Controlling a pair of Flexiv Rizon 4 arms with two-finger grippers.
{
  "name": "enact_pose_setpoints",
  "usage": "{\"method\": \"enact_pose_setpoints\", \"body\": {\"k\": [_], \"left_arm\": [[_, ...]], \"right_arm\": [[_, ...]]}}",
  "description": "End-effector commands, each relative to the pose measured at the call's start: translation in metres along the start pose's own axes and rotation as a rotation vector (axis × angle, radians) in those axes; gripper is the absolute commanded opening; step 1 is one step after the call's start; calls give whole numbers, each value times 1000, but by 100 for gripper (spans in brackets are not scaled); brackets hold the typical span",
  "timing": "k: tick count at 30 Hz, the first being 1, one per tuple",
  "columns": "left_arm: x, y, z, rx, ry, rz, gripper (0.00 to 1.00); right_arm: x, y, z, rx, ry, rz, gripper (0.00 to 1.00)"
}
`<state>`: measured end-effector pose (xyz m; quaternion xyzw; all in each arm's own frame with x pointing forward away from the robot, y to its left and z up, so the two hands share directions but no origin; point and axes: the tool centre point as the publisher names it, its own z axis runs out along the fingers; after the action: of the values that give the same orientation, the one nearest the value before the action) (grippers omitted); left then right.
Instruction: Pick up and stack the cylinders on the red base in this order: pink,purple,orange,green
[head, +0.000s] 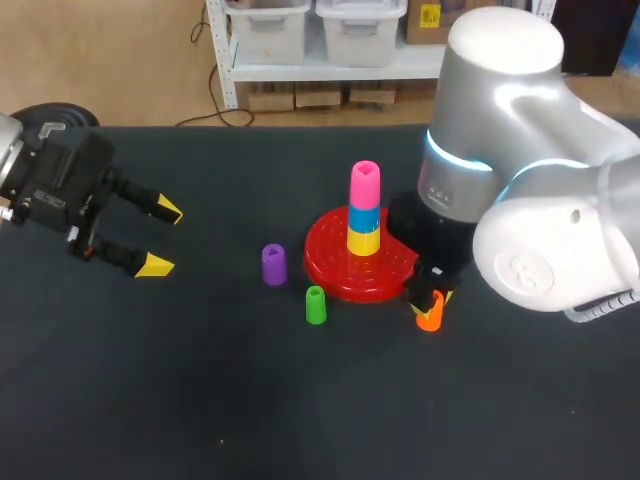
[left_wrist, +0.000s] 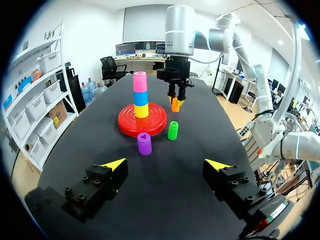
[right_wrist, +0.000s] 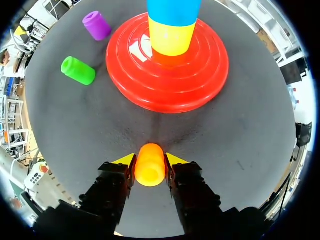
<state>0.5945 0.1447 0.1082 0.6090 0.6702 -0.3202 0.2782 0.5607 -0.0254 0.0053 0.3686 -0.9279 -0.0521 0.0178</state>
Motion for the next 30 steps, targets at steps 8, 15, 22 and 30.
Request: {"method": "enact_pose_setpoints", "body": {"k": [8,15,22,30], "left_arm": [[1,0,0,-1,-3,3,100],[1,0,0,-1,-3,3,100],[1,0,0,-1,-3,3,100],[1,0,0,-1,-3,3,100]], "right_arm": [[3,6,-10,1,-34,6,100],[2,10,-38,28,-82,19,100],[-20,21,-99,52,-148,-85,100],[-62,38,-136,85,-173,-265,100]]}}
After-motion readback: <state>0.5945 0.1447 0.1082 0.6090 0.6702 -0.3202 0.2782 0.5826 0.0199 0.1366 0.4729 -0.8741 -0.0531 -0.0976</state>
